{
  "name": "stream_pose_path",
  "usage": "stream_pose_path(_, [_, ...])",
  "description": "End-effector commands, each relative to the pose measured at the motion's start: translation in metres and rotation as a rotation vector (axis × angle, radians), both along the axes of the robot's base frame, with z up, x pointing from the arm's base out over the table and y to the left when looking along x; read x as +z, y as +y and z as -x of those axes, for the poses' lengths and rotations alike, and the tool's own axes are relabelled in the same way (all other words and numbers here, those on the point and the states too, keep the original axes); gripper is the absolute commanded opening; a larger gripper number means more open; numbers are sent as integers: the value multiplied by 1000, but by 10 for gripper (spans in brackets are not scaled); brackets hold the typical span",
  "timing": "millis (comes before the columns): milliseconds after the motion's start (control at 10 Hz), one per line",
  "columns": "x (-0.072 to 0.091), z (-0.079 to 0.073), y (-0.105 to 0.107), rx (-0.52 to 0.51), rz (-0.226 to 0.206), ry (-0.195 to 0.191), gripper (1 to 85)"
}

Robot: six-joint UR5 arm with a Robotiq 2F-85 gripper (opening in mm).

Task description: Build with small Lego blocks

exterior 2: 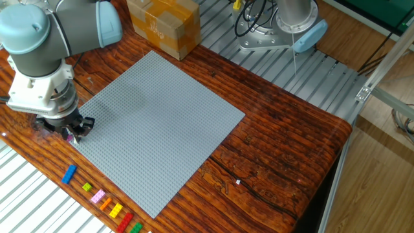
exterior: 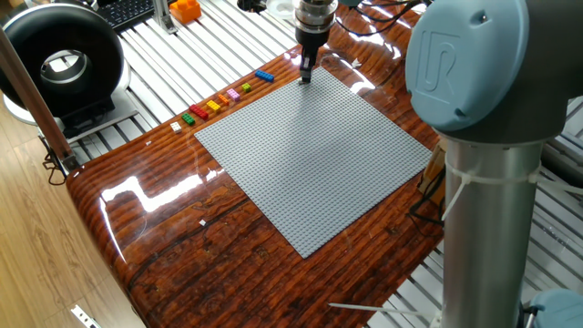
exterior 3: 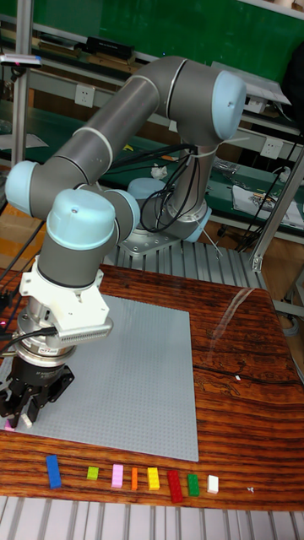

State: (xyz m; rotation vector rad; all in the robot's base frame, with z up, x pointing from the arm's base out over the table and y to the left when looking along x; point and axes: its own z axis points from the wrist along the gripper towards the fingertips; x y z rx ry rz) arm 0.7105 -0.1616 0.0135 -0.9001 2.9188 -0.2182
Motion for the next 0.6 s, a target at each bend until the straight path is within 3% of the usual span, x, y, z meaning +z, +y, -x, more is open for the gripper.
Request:
stream_pose_path(0, [1,-4,4,-22,-14,-15,337])
stream_pose_path(500, [4,-11,9,-41,-10,-36,350])
